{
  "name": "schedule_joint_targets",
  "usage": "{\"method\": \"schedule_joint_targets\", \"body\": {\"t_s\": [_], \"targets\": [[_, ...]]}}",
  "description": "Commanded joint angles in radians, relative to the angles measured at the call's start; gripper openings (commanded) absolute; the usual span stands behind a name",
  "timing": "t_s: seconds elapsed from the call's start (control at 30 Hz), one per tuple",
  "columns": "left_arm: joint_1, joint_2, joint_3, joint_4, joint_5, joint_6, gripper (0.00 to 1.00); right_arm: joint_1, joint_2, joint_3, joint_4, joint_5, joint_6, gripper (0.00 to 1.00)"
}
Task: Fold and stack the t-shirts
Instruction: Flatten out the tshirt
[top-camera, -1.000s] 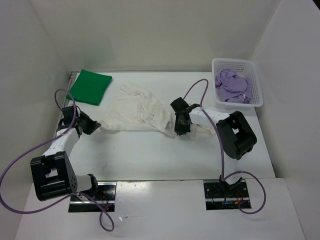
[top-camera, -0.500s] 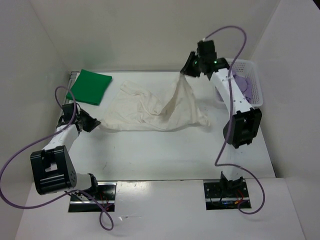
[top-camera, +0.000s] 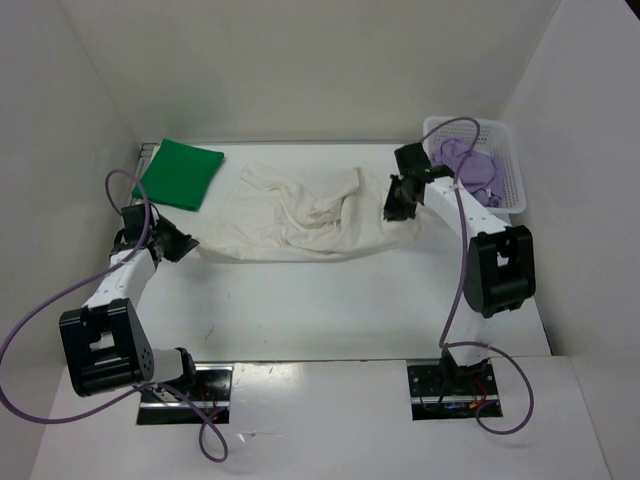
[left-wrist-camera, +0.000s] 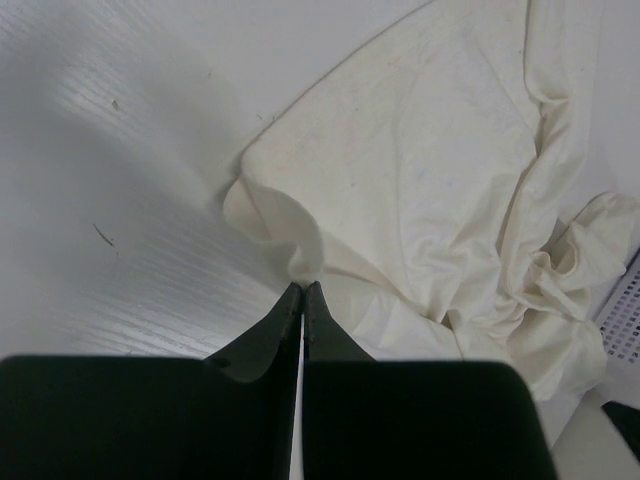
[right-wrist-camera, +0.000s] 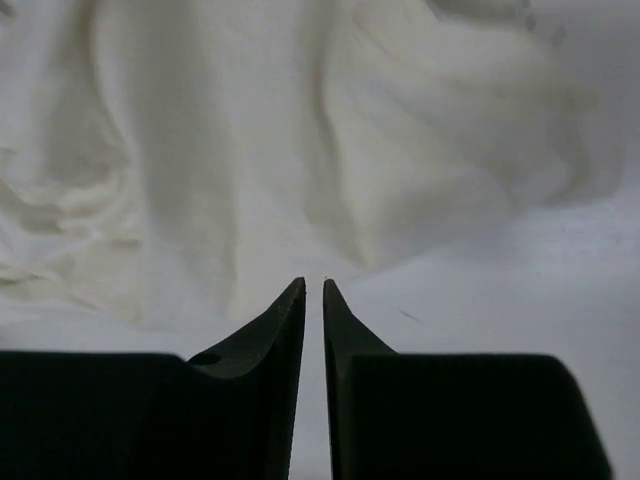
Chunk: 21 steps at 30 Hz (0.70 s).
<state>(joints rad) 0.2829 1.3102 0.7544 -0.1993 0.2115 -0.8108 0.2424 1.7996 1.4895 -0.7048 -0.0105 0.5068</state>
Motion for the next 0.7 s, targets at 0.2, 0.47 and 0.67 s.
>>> {"method": "schedule_joint_targets", "body": {"t_s": [0.2, 0.47, 0.67], "targets": [[-0.011, 0.024, 0.062, 0.049, 0.029, -0.005, 0.00, -0.052, -0.177, -0.350, 0.143, 0.118, 0.004, 0.65], [-0.021, 0.054, 0.095, 0.072, 0.063, -0.027, 0.00, -0.041, 0.000, -0.238, 0.220, -0.021, 0.045, 0.41], [-0.030, 0.054, 0.177, 0.083, 0.074, -0.073, 0.00, -0.009, -0.020, -0.143, 0.185, -0.051, 0.045, 0.00]]}}
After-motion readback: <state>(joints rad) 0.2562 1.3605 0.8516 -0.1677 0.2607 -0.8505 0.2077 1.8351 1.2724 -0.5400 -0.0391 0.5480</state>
